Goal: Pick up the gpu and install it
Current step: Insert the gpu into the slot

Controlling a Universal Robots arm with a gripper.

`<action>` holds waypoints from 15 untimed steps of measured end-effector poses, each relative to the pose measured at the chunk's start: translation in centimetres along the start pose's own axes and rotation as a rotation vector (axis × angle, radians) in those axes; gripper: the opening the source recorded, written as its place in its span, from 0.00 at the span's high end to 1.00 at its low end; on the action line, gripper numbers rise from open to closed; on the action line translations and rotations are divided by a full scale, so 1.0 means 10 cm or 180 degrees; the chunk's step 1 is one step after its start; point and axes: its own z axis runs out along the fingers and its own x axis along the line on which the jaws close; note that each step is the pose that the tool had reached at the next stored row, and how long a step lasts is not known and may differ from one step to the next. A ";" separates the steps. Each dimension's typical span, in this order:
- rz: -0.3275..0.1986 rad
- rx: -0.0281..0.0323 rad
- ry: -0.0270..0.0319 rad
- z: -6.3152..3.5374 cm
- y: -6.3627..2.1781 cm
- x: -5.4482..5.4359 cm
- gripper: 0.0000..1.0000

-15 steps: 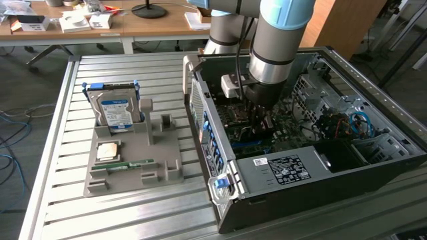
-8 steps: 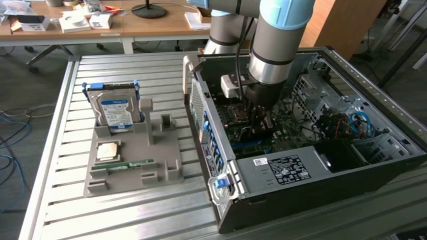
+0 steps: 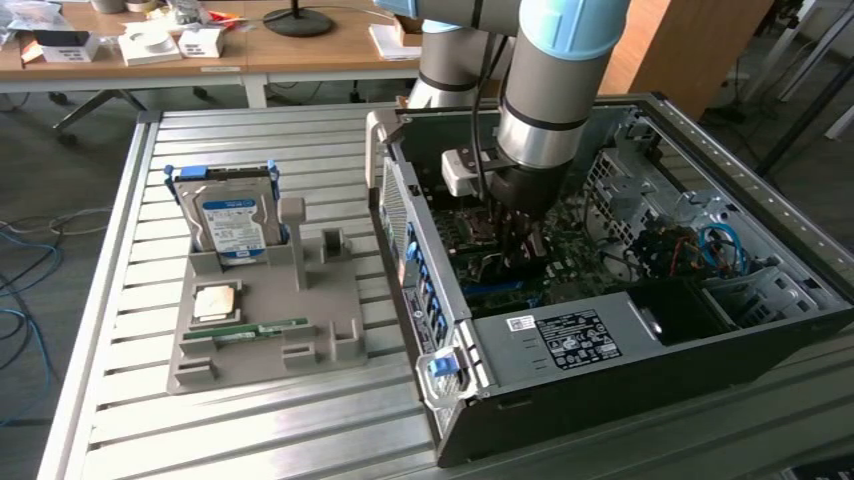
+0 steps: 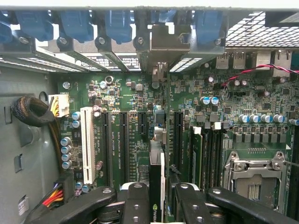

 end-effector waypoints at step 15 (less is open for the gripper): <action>0.0000 0.0000 0.0000 0.000 0.000 0.00 0.67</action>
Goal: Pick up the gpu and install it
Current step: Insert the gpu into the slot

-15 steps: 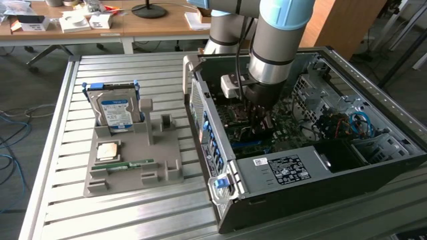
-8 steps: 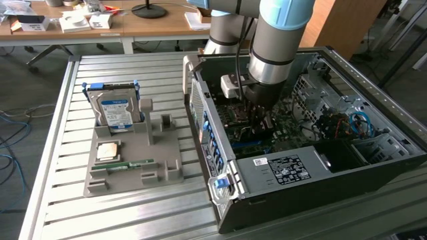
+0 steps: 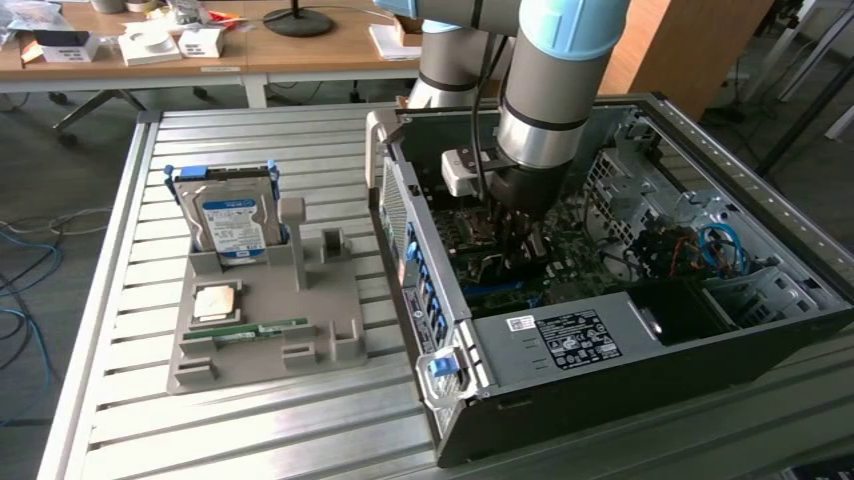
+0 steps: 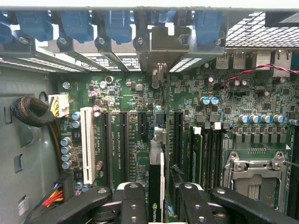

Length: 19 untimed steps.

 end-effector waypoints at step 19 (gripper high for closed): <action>0.0000 0.0000 0.0000 -0.382 -0.023 0.00 0.67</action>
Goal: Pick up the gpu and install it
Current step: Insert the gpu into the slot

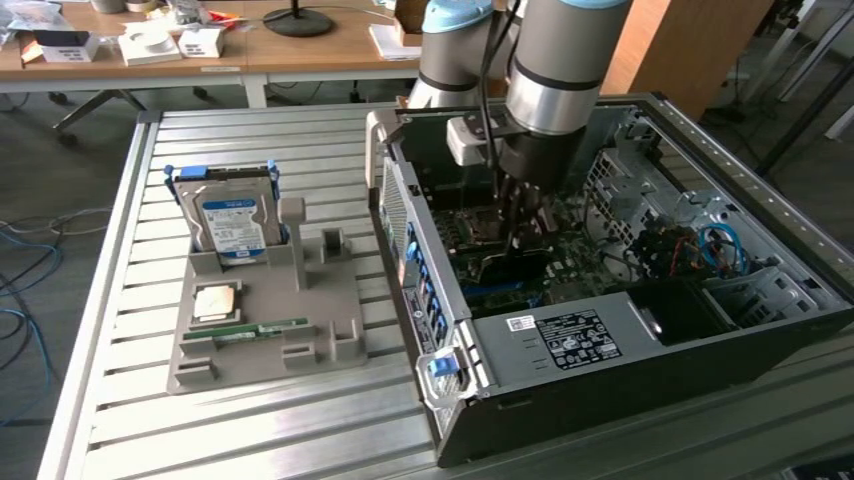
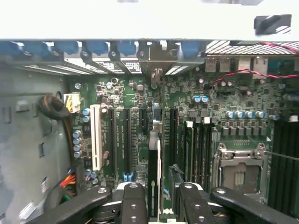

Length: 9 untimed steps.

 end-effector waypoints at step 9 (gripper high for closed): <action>0.0000 0.0000 0.0000 -0.214 -0.012 0.00 0.67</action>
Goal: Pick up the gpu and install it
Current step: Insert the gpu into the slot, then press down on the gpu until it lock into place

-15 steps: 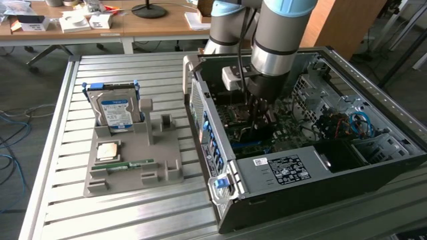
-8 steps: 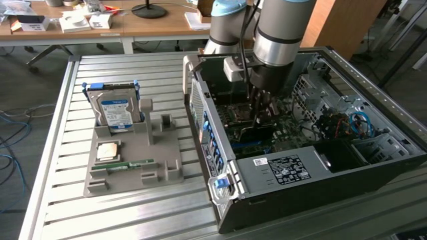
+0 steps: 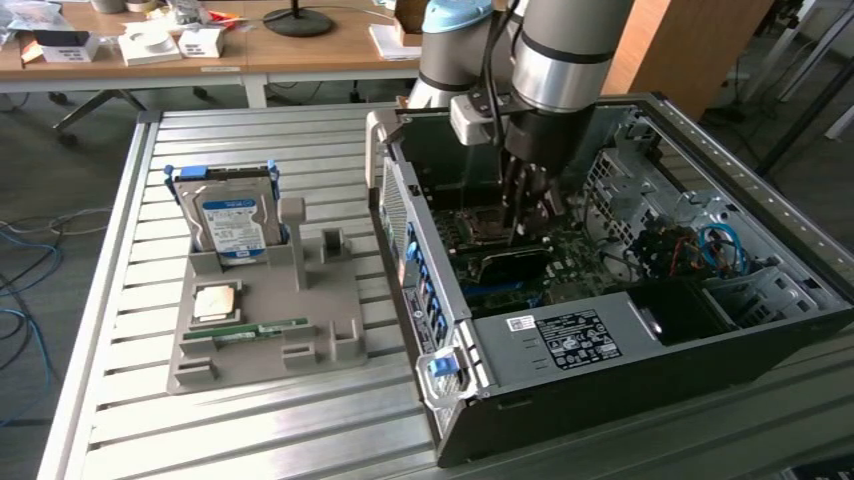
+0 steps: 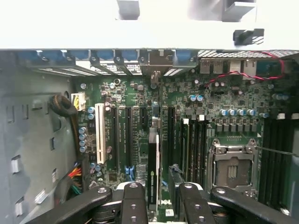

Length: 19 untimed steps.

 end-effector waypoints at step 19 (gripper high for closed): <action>0.0000 0.0000 0.0000 -0.247 -0.015 0.00 0.67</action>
